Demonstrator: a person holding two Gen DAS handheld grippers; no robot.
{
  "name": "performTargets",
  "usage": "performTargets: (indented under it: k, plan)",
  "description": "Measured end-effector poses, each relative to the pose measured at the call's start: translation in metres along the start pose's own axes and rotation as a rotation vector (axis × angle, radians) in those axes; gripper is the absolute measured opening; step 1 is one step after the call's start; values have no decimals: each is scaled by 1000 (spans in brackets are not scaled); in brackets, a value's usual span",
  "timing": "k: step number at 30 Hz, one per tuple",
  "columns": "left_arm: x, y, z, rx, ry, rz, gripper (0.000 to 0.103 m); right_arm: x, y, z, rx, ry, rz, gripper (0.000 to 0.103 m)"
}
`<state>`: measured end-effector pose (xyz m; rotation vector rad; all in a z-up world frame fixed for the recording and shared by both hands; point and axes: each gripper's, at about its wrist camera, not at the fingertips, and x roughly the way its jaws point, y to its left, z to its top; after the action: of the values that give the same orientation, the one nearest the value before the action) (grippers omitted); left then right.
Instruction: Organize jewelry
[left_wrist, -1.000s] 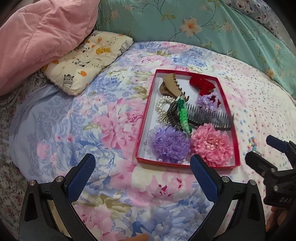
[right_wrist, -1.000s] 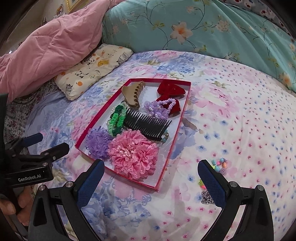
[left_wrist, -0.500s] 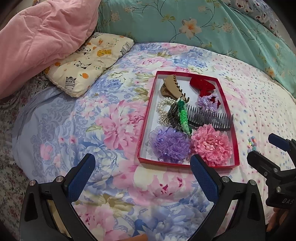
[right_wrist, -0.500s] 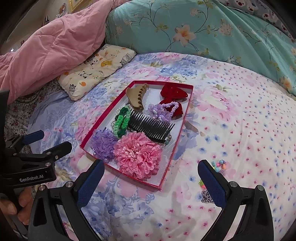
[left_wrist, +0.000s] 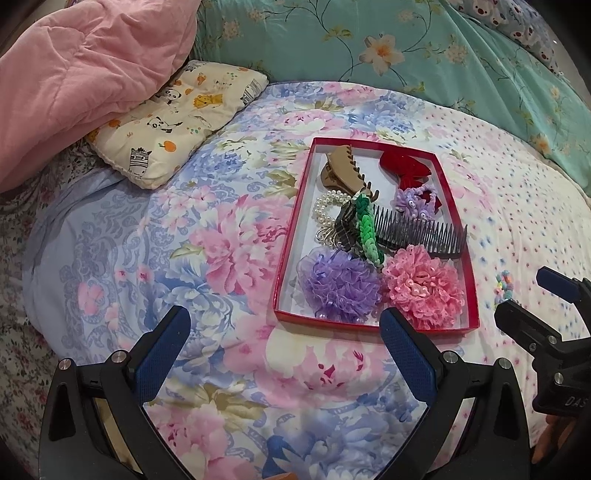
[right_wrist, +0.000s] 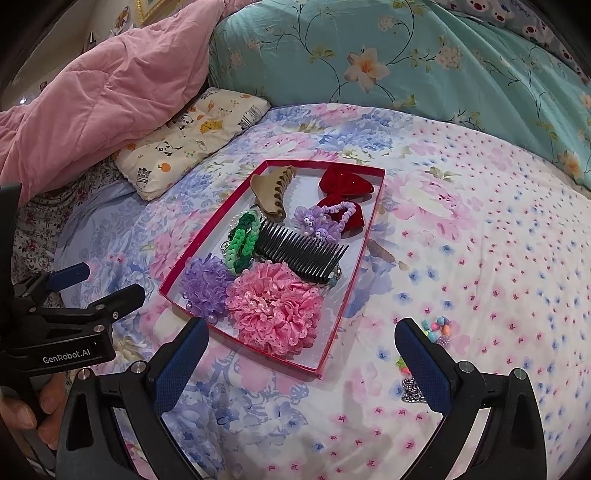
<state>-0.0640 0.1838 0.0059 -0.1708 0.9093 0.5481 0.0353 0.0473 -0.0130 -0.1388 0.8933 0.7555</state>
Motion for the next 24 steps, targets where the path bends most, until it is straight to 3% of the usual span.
performTargets:
  k: [24]
  plan:
    - [3, 1, -3, -12, 10, -9, 103, 0, 1, 0, -7, 0, 2, 102]
